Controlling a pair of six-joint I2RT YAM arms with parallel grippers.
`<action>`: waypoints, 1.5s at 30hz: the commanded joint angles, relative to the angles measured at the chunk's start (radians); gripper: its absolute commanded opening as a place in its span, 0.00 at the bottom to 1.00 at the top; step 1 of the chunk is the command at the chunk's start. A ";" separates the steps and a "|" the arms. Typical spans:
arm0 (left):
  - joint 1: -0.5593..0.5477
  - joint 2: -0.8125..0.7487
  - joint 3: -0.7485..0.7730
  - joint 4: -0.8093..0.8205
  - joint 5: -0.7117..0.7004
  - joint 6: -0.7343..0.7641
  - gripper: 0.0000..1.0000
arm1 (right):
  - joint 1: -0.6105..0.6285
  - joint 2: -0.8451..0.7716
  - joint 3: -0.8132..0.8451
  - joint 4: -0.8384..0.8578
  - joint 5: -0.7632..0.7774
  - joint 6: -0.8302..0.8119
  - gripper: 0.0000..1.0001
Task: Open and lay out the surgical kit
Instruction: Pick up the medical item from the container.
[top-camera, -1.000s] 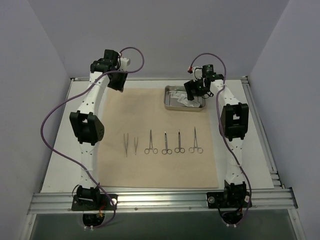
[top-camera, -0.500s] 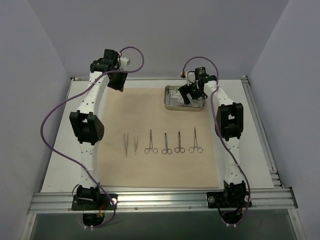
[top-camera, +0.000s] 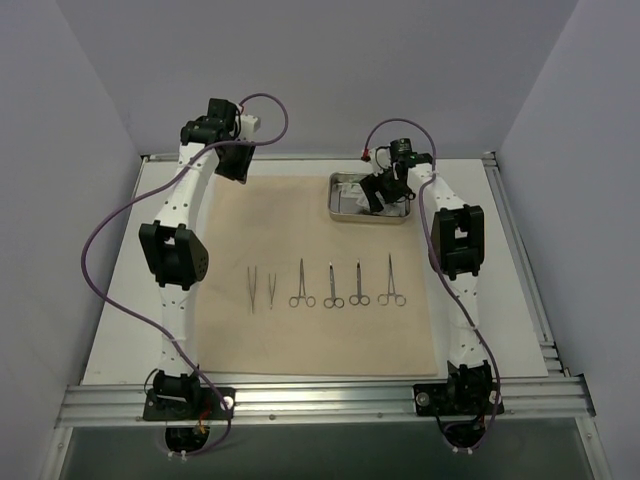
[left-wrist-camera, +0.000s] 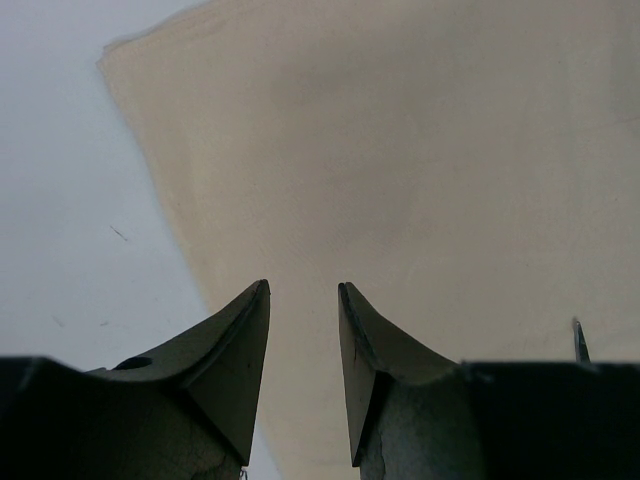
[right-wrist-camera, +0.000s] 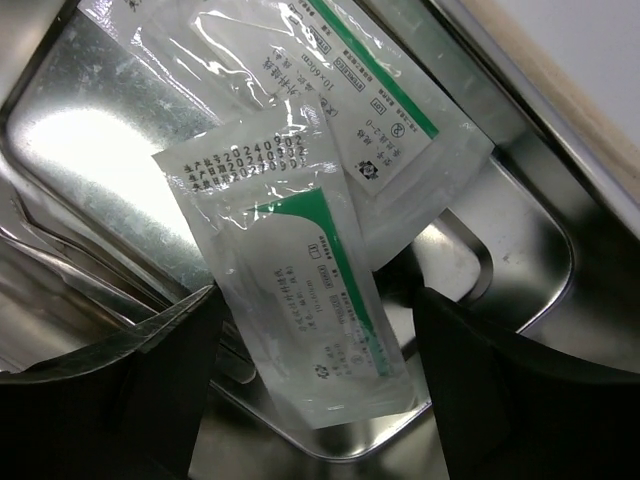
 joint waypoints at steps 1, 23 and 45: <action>0.006 -0.026 0.003 0.026 0.006 -0.005 0.43 | -0.001 0.025 -0.029 -0.095 0.027 -0.017 0.70; 0.008 -0.035 0.018 0.038 0.011 -0.004 0.43 | 0.000 -0.102 0.017 -0.099 0.041 -0.064 0.00; 0.008 -0.075 0.117 0.048 0.262 -0.030 0.63 | -0.038 -0.453 -0.285 0.750 -0.135 0.716 0.00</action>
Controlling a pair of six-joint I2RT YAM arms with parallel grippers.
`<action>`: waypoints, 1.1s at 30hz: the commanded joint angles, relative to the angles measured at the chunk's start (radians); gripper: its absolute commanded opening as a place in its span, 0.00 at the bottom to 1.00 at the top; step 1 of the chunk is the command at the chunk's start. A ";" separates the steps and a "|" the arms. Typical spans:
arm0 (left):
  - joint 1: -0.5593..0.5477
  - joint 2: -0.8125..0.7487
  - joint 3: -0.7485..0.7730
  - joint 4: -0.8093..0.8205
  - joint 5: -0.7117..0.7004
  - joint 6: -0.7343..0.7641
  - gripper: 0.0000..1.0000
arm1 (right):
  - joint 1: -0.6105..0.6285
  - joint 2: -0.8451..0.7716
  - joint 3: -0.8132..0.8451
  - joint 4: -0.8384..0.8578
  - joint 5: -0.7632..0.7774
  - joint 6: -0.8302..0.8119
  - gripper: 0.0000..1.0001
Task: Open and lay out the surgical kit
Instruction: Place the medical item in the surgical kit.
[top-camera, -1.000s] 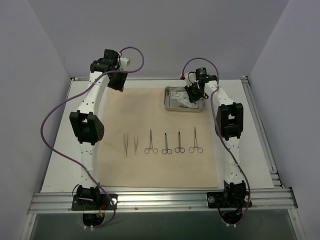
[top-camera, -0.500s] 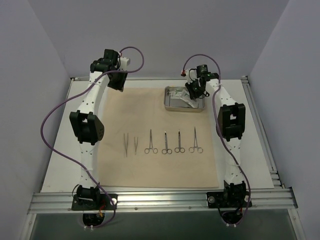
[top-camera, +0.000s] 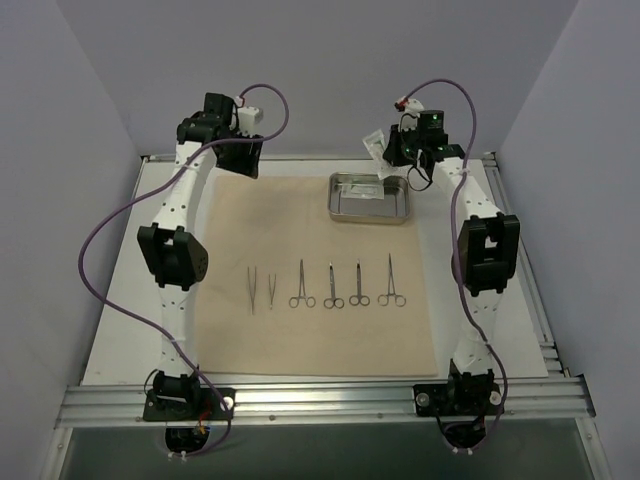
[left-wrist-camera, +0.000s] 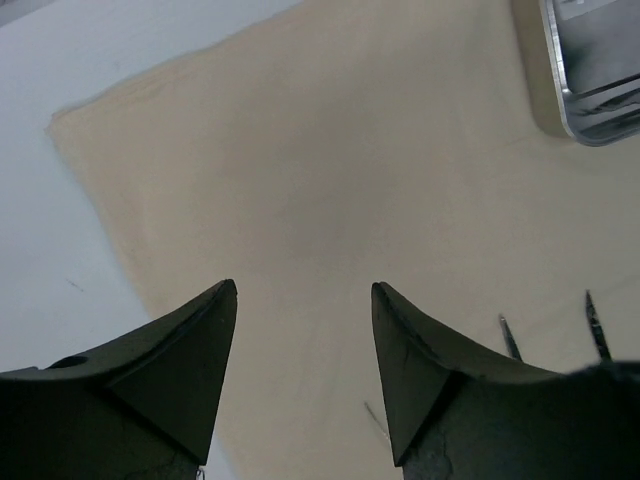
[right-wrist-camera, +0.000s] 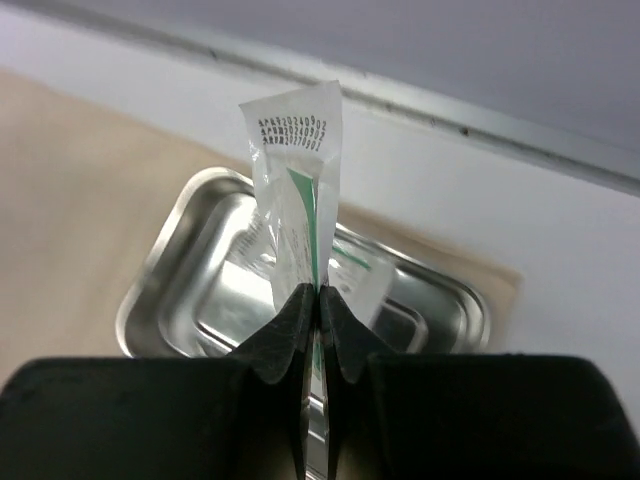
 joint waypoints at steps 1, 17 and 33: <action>0.006 -0.081 0.073 0.049 0.186 -0.038 0.66 | 0.042 -0.173 -0.164 0.488 -0.070 0.438 0.00; 0.015 -0.096 -0.038 0.426 0.579 -0.346 0.80 | 0.282 -0.078 -0.299 1.090 -0.061 0.936 0.00; 0.001 -0.036 -0.032 0.520 0.561 -0.444 0.54 | 0.309 -0.024 -0.247 1.109 -0.139 0.966 0.00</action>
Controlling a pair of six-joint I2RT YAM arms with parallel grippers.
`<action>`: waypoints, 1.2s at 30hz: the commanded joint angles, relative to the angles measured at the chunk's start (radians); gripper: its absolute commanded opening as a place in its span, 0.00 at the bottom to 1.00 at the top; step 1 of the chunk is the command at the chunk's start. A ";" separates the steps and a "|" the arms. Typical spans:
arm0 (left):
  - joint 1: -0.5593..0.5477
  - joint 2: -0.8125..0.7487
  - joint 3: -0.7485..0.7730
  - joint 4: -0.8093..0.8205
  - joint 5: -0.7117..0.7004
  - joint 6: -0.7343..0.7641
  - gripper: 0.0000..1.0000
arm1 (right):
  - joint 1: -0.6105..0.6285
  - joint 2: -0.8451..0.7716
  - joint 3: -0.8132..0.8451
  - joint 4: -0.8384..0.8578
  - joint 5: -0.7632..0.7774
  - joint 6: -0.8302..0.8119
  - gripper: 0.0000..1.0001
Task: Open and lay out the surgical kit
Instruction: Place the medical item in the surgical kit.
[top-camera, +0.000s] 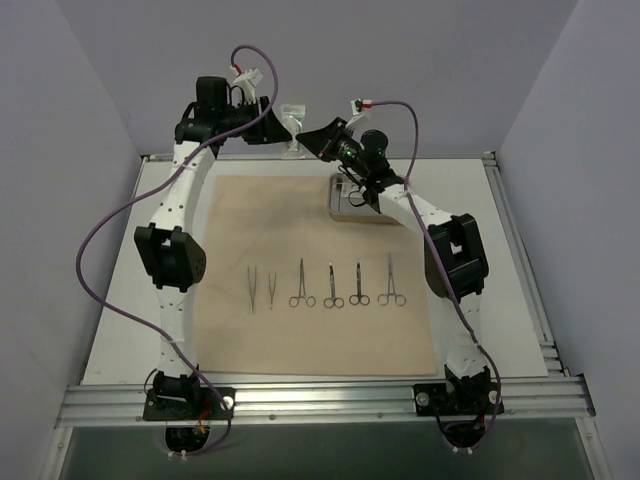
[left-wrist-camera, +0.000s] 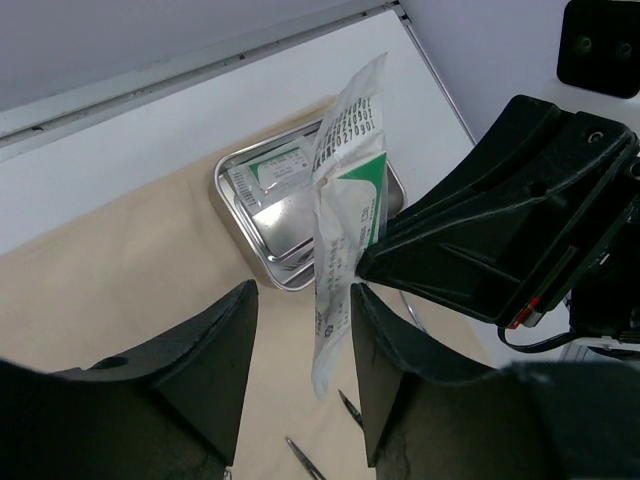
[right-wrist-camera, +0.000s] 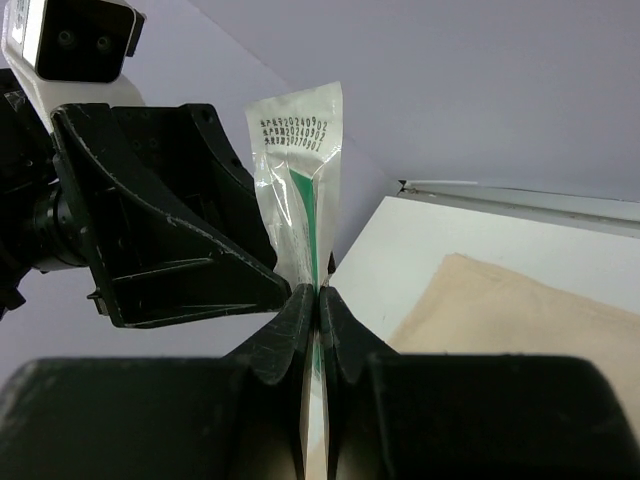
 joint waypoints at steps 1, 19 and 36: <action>0.001 0.002 -0.003 0.055 -0.008 -0.032 0.50 | 0.016 0.022 0.067 0.077 -0.043 0.026 0.00; 0.143 -0.076 -0.444 -0.175 -0.121 0.105 0.02 | -0.013 -0.067 0.025 -0.339 0.064 -0.258 0.44; 0.179 0.028 -0.611 -0.183 -0.138 0.129 0.02 | -0.062 -0.116 -0.001 -0.460 0.095 -0.341 0.39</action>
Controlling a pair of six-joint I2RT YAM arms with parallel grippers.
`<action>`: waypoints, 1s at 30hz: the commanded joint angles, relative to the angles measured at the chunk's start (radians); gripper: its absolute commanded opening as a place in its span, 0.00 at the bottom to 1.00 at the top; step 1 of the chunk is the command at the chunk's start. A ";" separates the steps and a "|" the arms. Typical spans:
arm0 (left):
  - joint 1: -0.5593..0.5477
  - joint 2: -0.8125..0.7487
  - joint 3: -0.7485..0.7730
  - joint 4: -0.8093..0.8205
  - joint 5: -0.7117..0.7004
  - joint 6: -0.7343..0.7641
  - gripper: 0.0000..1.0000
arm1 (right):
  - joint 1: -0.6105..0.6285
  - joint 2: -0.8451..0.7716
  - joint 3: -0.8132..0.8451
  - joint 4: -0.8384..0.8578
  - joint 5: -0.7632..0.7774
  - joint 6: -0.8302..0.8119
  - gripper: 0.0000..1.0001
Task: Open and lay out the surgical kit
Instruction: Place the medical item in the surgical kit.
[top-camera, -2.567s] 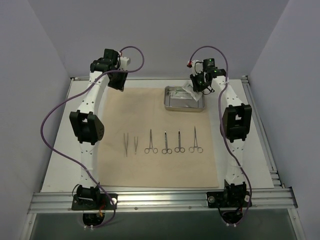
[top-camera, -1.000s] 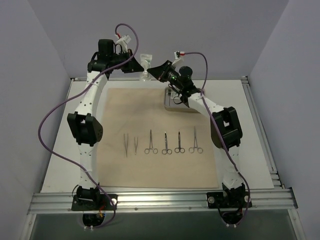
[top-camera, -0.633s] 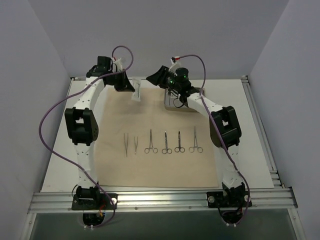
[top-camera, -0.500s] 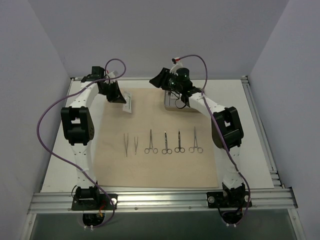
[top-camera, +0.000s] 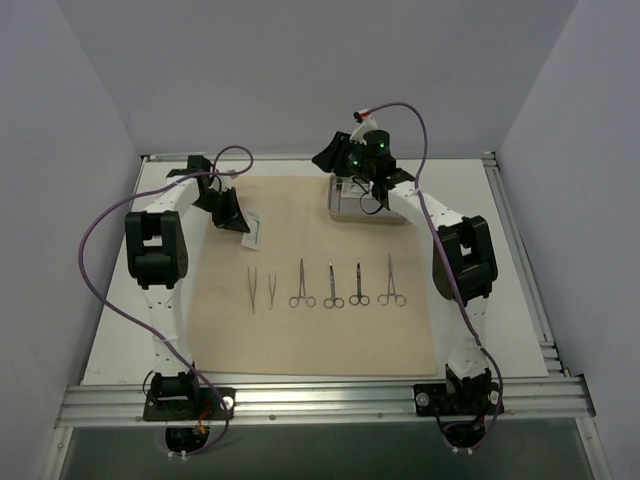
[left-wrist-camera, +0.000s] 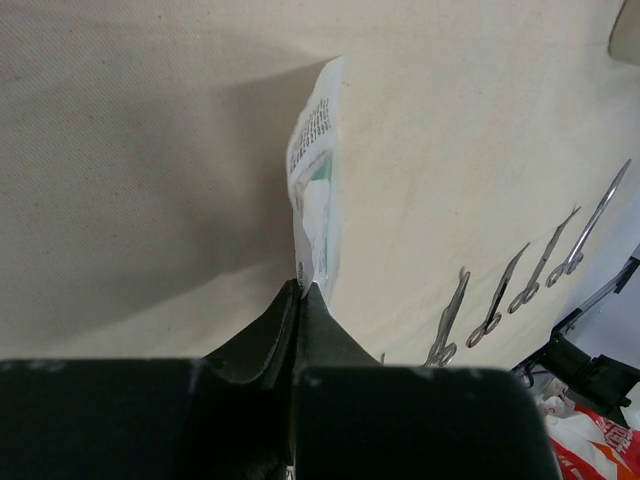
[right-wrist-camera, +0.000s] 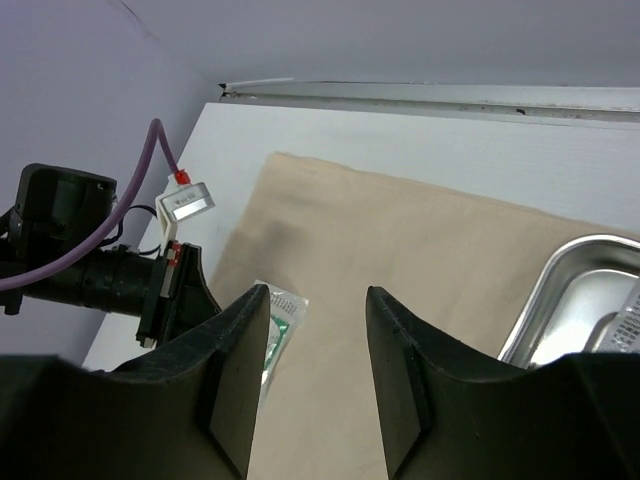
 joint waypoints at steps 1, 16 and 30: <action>0.005 0.035 0.052 0.000 -0.028 0.010 0.02 | -0.031 -0.075 0.011 -0.058 0.028 -0.042 0.40; 0.004 -0.036 0.055 -0.048 -0.171 -0.013 0.50 | -0.220 0.172 0.436 -0.823 0.208 -0.322 0.56; -0.007 -0.091 0.231 -0.101 -0.275 0.062 0.53 | -0.062 0.079 0.266 -0.719 0.443 -1.226 0.70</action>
